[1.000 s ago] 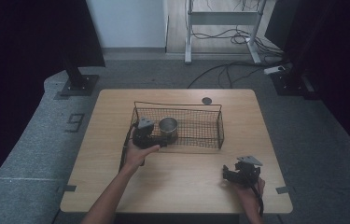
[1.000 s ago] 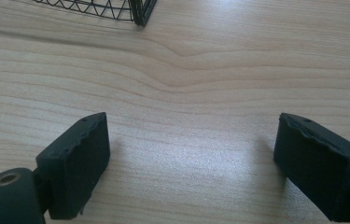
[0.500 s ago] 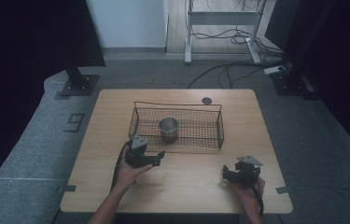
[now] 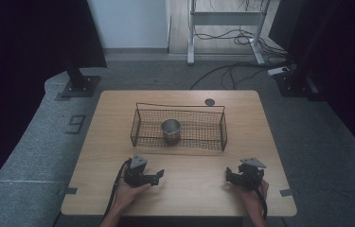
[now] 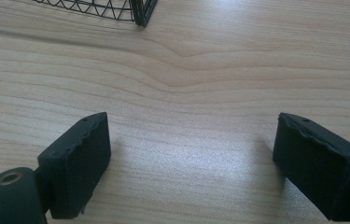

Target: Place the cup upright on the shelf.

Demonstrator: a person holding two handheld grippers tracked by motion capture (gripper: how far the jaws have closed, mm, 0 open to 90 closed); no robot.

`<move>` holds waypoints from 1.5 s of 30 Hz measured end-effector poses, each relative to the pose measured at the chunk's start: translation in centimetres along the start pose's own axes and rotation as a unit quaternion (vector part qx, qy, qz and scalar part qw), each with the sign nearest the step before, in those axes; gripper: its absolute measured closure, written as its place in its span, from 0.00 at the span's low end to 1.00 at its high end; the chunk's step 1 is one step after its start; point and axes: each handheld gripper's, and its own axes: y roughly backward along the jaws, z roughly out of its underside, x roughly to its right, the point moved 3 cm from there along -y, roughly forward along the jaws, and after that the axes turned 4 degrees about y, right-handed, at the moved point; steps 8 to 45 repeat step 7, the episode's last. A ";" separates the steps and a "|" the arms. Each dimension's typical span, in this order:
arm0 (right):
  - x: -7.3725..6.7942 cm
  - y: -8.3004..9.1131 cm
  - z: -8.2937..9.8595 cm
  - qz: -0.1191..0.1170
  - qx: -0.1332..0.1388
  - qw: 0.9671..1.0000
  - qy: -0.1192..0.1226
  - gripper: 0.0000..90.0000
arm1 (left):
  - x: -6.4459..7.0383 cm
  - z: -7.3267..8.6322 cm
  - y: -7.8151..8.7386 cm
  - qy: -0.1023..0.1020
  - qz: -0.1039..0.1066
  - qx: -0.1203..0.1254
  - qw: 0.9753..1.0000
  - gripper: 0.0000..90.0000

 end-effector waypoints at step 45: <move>0.0 0.0 0.0 0.000 0.000 1.000 0.001 0.13 | -0.2 0.2 0.6 -0.006 -0.004 0.003 1.000 0.16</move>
